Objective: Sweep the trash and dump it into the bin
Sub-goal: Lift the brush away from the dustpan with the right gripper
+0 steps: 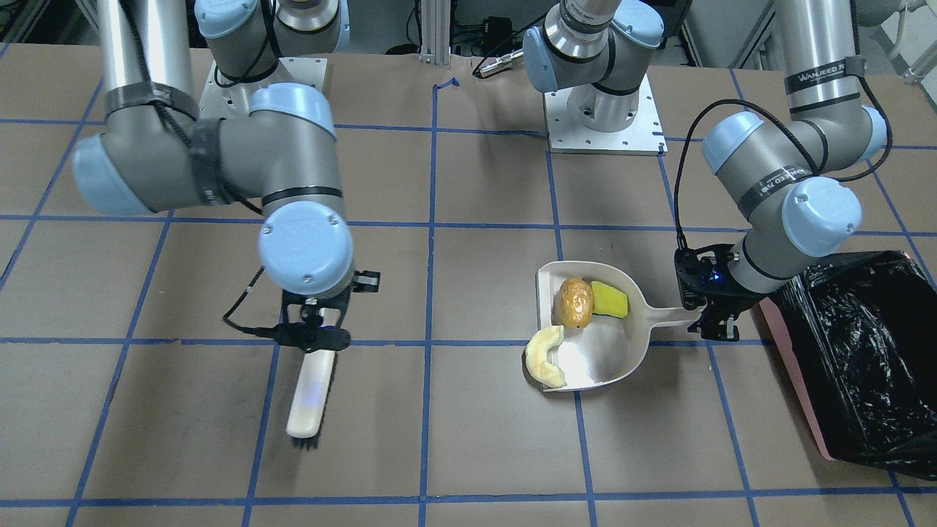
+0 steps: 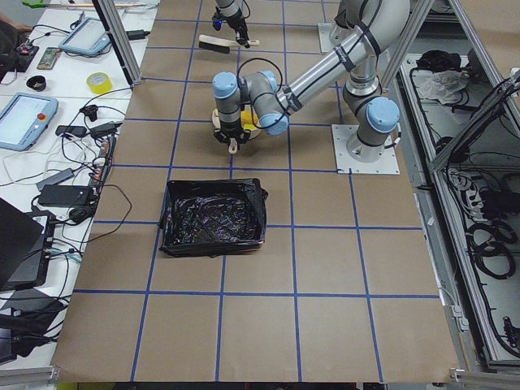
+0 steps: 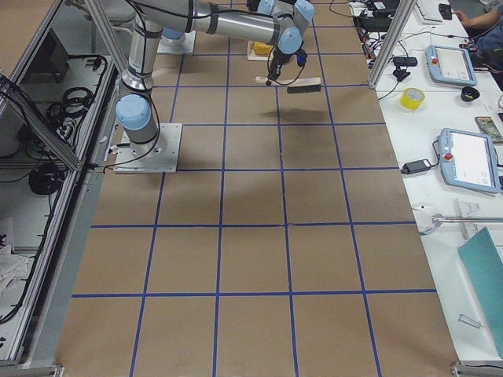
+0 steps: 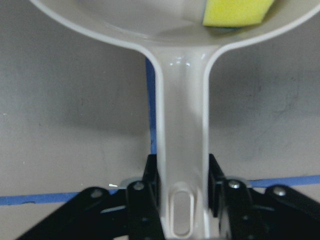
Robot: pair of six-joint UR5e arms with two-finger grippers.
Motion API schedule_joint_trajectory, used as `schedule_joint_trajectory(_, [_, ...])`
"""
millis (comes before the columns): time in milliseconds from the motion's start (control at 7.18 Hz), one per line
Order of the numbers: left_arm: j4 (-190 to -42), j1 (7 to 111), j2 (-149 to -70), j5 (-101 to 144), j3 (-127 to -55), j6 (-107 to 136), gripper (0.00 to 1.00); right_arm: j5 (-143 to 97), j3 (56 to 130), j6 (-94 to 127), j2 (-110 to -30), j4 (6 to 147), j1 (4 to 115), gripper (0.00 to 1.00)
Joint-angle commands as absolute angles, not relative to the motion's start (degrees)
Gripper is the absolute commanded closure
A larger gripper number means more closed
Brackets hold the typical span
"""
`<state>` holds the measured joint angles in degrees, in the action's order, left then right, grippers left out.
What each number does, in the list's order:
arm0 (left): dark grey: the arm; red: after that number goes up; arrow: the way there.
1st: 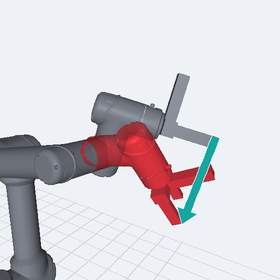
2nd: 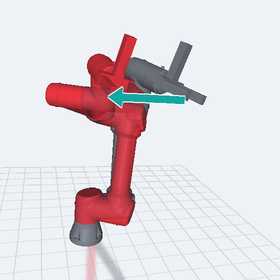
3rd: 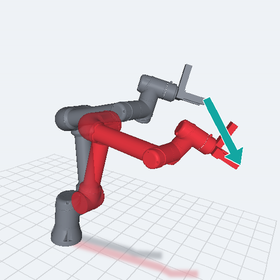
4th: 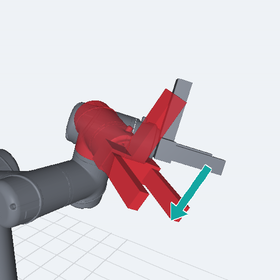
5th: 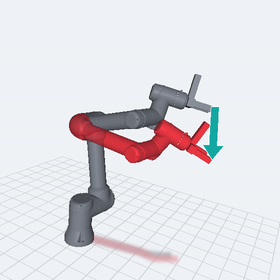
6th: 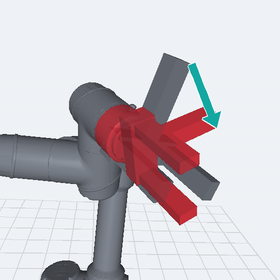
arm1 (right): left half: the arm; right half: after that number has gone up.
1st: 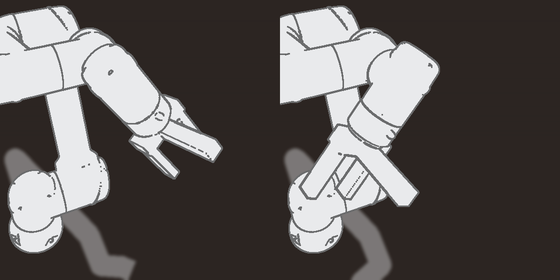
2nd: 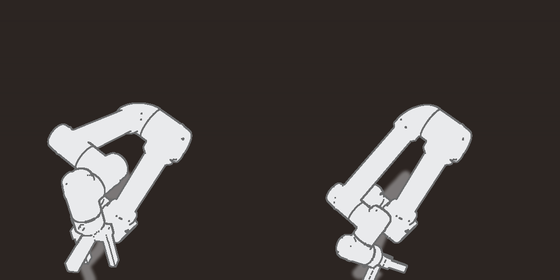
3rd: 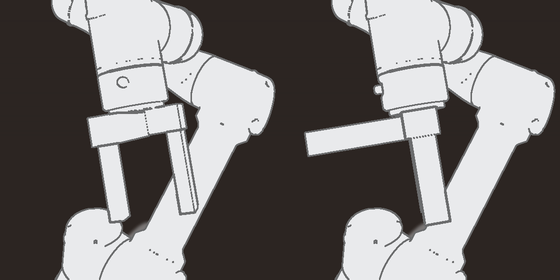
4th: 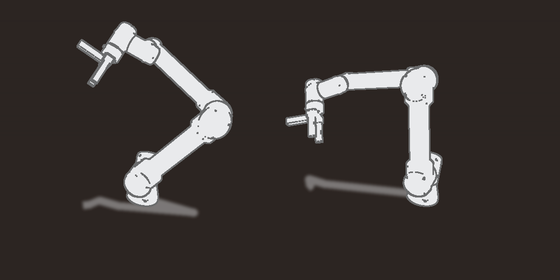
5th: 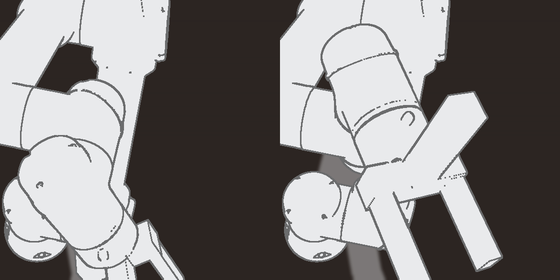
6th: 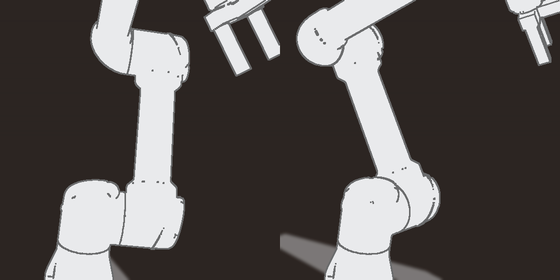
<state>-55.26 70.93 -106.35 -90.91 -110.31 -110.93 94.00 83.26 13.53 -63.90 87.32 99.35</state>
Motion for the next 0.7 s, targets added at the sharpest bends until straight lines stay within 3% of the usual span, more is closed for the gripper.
schedule_joint_trajectory(0, [-55.2, 71.01, -106.35, -90.88, -110.3, -110.83, 0.99, 98.26, 83.93, 4.15, -63.9, 86.32, 89.78, 0.96])
schedule_joint_trajectory(279, [-55.28, 71.02, -106.35, -90.79, -110.3, -110.83, 0.99, 100.87, 85.68, -6.62, -64.07, 86.65, 82.13, 0.97])
schedule_joint_trajectory(557, [-55.28, 70.93, -106.26, -90.7, -110.3, -110.92, 0.99, 102.31, 87.52, -5.72, -66.17, 86.31, 83.04, 0.96])
